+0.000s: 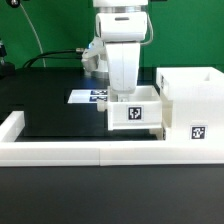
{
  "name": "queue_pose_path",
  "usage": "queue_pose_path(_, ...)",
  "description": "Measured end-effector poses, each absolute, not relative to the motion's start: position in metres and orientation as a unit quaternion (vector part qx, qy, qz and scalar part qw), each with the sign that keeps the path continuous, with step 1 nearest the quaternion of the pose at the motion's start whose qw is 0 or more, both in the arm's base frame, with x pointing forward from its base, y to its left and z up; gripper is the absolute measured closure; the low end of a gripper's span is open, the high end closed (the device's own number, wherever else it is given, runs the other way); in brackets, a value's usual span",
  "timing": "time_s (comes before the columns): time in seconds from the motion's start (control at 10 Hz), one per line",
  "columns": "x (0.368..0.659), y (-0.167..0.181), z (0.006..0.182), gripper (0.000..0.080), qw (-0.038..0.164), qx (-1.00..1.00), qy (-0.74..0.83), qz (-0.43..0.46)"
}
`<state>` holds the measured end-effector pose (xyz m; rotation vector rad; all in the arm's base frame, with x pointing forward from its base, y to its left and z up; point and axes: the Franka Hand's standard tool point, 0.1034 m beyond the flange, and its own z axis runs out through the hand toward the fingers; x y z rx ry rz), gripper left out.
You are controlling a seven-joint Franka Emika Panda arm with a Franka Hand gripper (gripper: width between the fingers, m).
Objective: Assemble drawer
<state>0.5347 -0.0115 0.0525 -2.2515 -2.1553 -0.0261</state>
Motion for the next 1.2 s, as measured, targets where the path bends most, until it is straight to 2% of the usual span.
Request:
queue_pose_path(0.6, 0.538, 0.000, 0.057, 0.0757, 0.011, -0.716, -0.698, -0.014)
queue_pose_path(1.2, 0.538, 0.000, 0.054, 0.0757, 0.012, -0.718, -0.696, -0.012)
